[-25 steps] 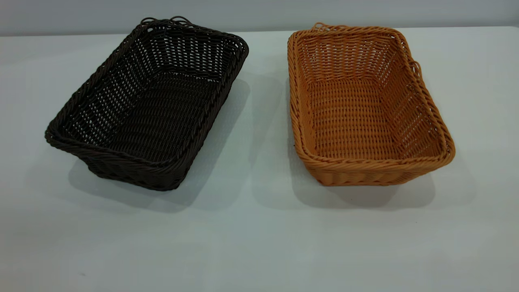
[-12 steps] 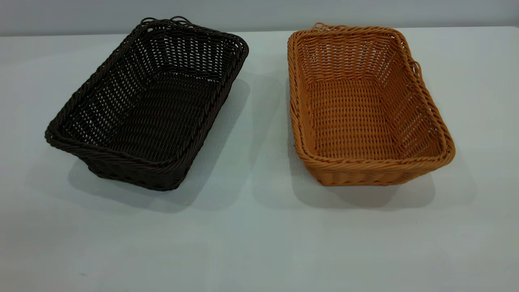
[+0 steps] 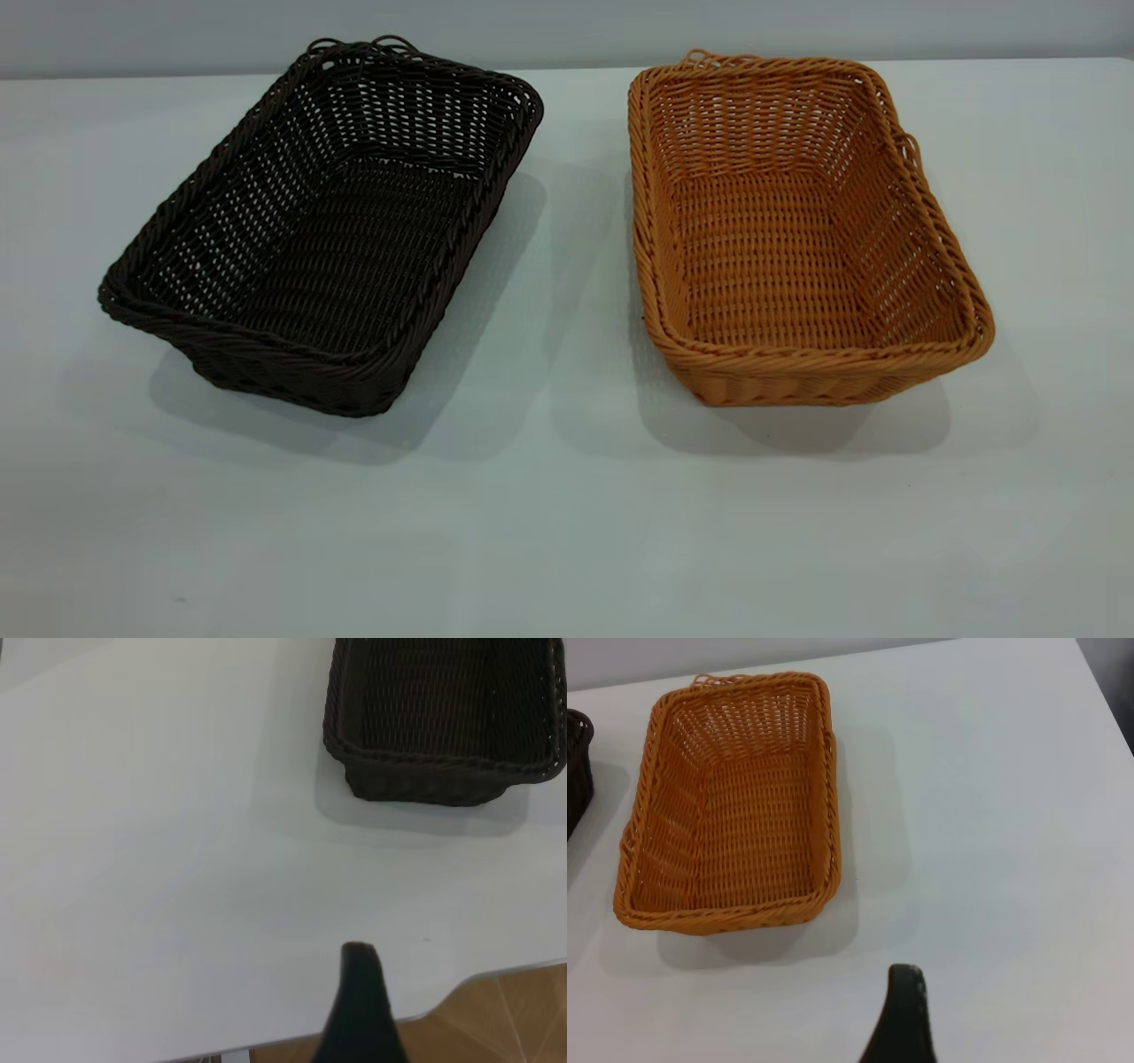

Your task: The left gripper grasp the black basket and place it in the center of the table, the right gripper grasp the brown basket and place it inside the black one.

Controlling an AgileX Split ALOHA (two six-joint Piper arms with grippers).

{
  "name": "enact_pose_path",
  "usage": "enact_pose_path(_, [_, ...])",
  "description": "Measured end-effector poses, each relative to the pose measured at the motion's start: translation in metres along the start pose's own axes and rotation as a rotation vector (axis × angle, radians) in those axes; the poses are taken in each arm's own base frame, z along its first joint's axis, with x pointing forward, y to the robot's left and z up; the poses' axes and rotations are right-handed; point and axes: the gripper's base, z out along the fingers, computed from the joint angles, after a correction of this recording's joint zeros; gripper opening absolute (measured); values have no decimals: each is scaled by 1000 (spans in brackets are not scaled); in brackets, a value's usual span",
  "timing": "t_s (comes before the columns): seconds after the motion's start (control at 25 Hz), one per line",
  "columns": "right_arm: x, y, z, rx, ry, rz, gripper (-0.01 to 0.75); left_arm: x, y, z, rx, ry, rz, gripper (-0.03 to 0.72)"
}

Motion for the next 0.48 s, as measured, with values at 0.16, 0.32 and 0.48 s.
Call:
enact_pose_path(0.16, [0, 0, 0, -3, 0, 1, 565, 0, 0, 0, 0, 0, 0, 516])
enact_pose_path(0.32, [0, 5, 0, -49, 5, 23, 565, 0, 0, 0, 0, 0, 0, 516])
enact_pose_path(0.48, [0, 7, 0, -72, 5, 34, 565, 0, 0, 0, 0, 0, 0, 516])
